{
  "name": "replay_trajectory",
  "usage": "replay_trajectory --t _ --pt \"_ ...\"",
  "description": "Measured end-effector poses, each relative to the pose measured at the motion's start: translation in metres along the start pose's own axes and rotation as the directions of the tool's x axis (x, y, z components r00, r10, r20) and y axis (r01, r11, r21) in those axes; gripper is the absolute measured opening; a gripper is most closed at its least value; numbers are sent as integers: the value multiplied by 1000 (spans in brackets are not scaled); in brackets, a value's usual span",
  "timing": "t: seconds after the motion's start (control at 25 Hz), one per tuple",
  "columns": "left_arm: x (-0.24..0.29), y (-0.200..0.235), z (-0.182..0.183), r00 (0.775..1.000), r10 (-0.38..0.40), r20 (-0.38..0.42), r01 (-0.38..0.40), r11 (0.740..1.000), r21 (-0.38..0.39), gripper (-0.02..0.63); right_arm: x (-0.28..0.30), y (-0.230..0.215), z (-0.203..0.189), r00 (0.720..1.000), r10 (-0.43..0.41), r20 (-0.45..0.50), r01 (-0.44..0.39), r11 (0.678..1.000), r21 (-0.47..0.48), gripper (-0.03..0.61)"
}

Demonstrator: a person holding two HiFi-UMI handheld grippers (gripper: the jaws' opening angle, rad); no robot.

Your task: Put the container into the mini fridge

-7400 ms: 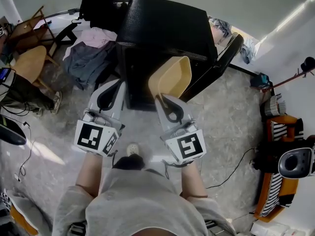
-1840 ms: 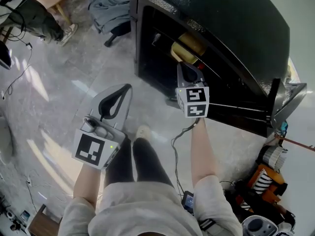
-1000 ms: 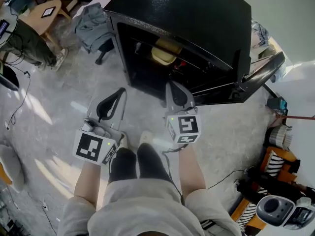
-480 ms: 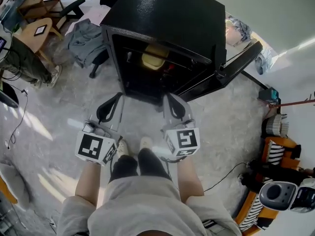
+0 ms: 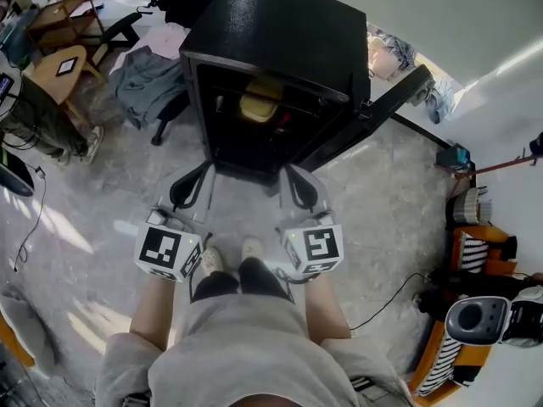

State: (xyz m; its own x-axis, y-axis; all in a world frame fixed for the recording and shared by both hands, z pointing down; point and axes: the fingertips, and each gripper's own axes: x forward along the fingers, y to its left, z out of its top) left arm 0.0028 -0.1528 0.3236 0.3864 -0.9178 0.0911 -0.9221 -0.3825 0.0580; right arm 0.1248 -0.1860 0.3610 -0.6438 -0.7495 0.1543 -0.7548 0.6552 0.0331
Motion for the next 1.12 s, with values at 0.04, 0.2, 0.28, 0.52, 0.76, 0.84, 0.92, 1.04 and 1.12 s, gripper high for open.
replay_trajectory --t 0.04,0.2,0.28,0.52,0.76,0.84,0.92,1.04,1.12 --pt "-3 -1 2 1000 -3 2 3 1000 4 3 -4 3 4 1000 -5 8 5 1000 -1 1" --pt "-16 -8 8 1000 -19 7 19 1000 11 3 -19 11 18 999 -29 37 29 1000 4 1" --pt "-21 -12 13 999 -32 14 32 999 13 3 -26 14 23 998 -43 52 43 999 8 2" --pt "-40 -24 28 997 -66 40 65 998 28 3 -52 26 34 993 -84 78 84 996 13 2" --pt "-53 -35 35 994 -96 57 94 995 34 3 -71 35 40 988 -115 100 114 993 22 2" --pt "-57 -36 36 993 -101 60 99 994 38 3 -74 40 41 988 -111 108 110 994 12 2" --pt "-61 -36 38 993 -103 64 100 994 40 3 -74 45 43 988 -109 110 108 994 9 2" --pt "-64 -34 41 992 -102 70 100 994 40 3 -74 50 47 987 -110 113 110 994 13 2" --pt "-66 -34 41 992 -102 72 99 994 43 3 -74 52 48 987 -106 120 106 994 4 2"
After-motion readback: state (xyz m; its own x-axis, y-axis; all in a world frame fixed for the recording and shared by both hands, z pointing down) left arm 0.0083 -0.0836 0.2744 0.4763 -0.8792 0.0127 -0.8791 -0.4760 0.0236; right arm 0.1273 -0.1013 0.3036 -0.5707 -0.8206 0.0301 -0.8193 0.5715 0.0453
